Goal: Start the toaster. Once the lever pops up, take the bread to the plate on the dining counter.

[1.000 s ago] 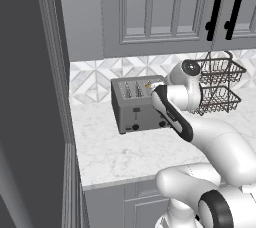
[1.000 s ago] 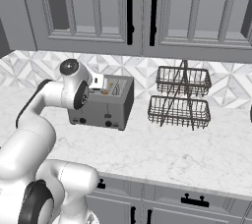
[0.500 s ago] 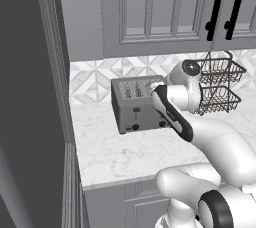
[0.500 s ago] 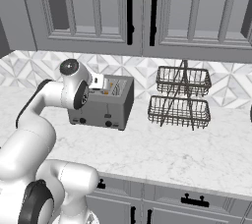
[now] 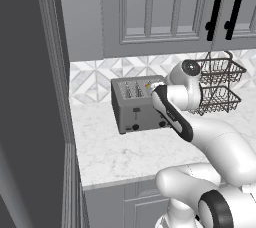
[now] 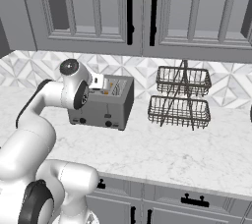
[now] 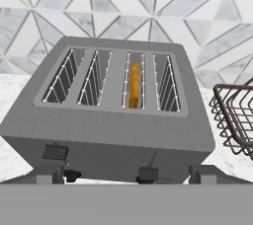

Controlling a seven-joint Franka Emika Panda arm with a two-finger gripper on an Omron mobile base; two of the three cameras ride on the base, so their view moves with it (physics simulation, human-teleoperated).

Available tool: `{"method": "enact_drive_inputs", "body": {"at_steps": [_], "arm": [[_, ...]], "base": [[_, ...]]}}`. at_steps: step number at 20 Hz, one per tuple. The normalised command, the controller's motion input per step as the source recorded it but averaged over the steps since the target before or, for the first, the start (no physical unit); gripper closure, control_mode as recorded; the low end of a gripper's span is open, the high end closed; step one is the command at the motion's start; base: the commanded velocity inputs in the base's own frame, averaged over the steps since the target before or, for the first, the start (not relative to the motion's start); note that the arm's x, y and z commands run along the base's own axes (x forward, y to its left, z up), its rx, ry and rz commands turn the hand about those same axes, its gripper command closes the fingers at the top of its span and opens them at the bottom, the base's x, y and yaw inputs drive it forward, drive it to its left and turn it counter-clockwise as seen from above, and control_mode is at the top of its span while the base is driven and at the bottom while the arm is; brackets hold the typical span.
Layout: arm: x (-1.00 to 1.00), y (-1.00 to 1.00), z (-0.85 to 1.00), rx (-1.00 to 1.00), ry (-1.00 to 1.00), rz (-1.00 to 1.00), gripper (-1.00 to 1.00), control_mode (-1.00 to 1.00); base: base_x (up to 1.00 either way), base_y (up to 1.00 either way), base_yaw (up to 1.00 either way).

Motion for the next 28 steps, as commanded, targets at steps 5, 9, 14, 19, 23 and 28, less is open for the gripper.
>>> {"method": "enact_drive_inputs", "body": {"at_steps": [5, 9, 14, 19, 23, 28], "arm": [[0.0, 0.0, 0.0, 0.0, 0.0, 0.0, -1.0, -1.0], [0.0, 0.0, 0.0, 0.0, 0.0, 0.0, -1.0, -1.0], [0.0, 0.0, 0.0, 0.0, 0.0, 0.0, -1.0, -1.0], [0.0, 0.0, 0.0, 0.0, 0.0, 0.0, -1.0, -1.0], [0.0, 0.0, 0.0, 0.0, 0.0, 0.0, -1.0, -1.0], [0.0, 0.0, 0.0, 0.0, 0.0, 0.0, -1.0, -1.0]], "base": [[0.0, 0.0, 0.0], [0.0, 0.0, 0.0], [0.0, 0.0, 0.0], [0.0, 0.0, 0.0], [0.0, 0.0, 0.0], [0.0, 0.0, 0.0]]}}
